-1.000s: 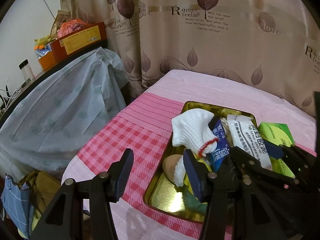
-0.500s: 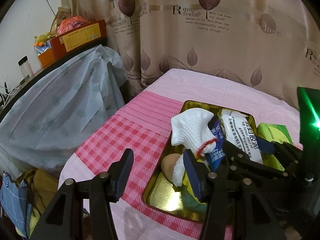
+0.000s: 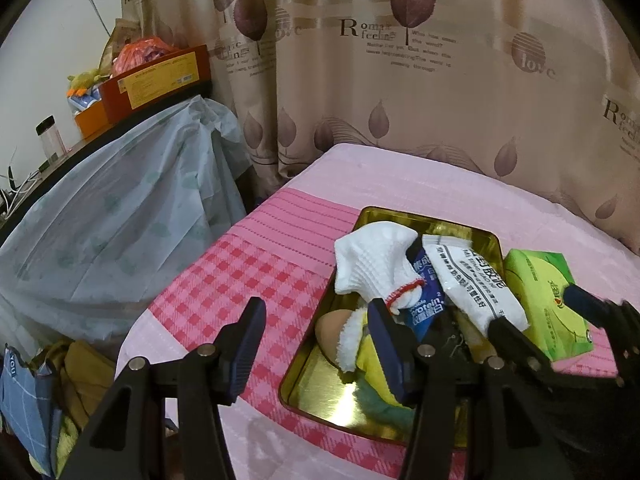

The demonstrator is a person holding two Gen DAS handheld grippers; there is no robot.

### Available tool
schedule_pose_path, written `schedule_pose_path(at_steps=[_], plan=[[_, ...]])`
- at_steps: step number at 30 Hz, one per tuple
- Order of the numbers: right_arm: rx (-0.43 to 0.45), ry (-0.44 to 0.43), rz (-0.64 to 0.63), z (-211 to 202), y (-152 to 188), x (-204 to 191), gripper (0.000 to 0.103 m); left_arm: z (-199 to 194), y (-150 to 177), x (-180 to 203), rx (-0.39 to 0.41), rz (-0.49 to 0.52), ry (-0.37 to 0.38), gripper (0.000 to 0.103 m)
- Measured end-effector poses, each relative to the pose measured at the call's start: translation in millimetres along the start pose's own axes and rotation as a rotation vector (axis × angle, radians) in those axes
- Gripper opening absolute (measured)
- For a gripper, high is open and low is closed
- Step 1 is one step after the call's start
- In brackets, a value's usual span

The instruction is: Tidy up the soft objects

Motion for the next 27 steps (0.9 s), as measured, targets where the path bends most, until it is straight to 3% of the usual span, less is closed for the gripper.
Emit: schedule_pose_path(at_steps=[6,11,27], plan=[[-0.021,0.052,0.045,-20,28,9,0.100,-3,2,9,0.007,0.026,0.003,0.054],[-0.024,0.075,0.079,-30,49,10,0.101,-7,5,18,0.015,0.056,0.006,0.054],[-0.047,0.058,0.097,-31,62,9,0.101,-8,6,26,0.018,0.083,0.008,0.054]])
Point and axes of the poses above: each gripper's, at about its wrist camera, not at the fingertips, and z roughly the way its jaws point, x to its right, y to its underside, the point moved 2 cm from there along z, roughly the way its jaws point, and after that the axes turned 11 degrees about -x, right-handed, at the moved point
